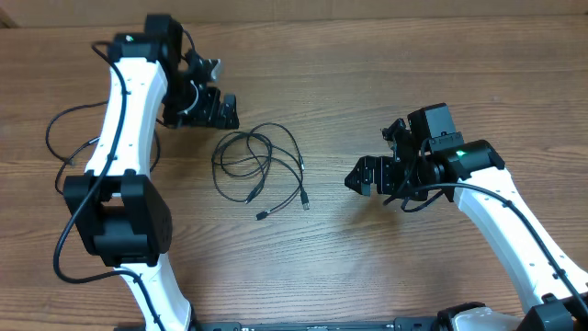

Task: Untangle cables
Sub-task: 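Reach the left gripper to the center tangle and grasp a cable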

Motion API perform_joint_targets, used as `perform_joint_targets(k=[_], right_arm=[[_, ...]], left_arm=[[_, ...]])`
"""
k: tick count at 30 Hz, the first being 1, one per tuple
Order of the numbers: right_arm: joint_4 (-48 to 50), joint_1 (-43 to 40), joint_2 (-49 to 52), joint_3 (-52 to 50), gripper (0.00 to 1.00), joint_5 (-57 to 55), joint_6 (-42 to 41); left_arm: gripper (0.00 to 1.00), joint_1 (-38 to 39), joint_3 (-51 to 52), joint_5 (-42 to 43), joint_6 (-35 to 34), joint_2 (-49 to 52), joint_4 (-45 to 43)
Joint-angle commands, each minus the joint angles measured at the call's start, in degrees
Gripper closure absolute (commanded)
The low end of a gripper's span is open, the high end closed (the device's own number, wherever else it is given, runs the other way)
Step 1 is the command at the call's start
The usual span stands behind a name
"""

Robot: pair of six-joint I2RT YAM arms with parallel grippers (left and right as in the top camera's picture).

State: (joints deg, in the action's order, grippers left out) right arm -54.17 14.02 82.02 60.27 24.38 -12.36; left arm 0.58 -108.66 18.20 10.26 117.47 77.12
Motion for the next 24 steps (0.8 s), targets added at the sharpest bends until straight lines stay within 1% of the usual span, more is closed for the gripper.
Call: perform_joint_targets(k=[1,6,10,14,15,16,19,20,24], right_arm=[[-0.02,0.07,0.00,-0.31,0.00,-0.37,-0.04],[-0.39,0.07,0.00,-0.31,0.00,-0.37,-0.04],[-0.44,0.07,0.00,-0.31,0.00,-0.37,-0.04],[-0.63,0.07,0.00,-0.31,0.00,-0.37,-0.04],[-0.66,0.07,0.00,-0.31,0.00,-0.37,-0.04],[-0.66,0.07,0.00,-0.31,0.00,-0.37,-0.04],[-0.66,0.07,0.00,-0.31,0.00,-0.35,-0.04],[-0.66,0.07,0.00,-0.31,0.00,-0.35,-0.04],[-0.68,0.07,0.00,-0.31,0.00,-0.35,-0.04]], left_arm=[[0.10,0.59,6.84,-0.74,-1.75,0.17,-6.08],[0.13,1.57,13.73,-0.87,-1.70,0.17,-13.66],[0.18,2.23,18.60,-2.34,-1.73,0.17,-19.26],[0.27,2.64,21.57,-2.51,-2.08,0.17,-21.79],[0.32,2.82,21.81,-2.62,-2.64,0.17,-21.97],[0.40,2.93,21.84,-2.78,-2.91,0.17,-21.99],[0.78,3.21,21.18,-3.17,-4.48,0.09,-21.55],[0.95,3.23,20.41,-3.17,-5.09,0.07,-20.79],[0.96,3.21,13.29,-3.10,-8.02,0.00,-14.80]])
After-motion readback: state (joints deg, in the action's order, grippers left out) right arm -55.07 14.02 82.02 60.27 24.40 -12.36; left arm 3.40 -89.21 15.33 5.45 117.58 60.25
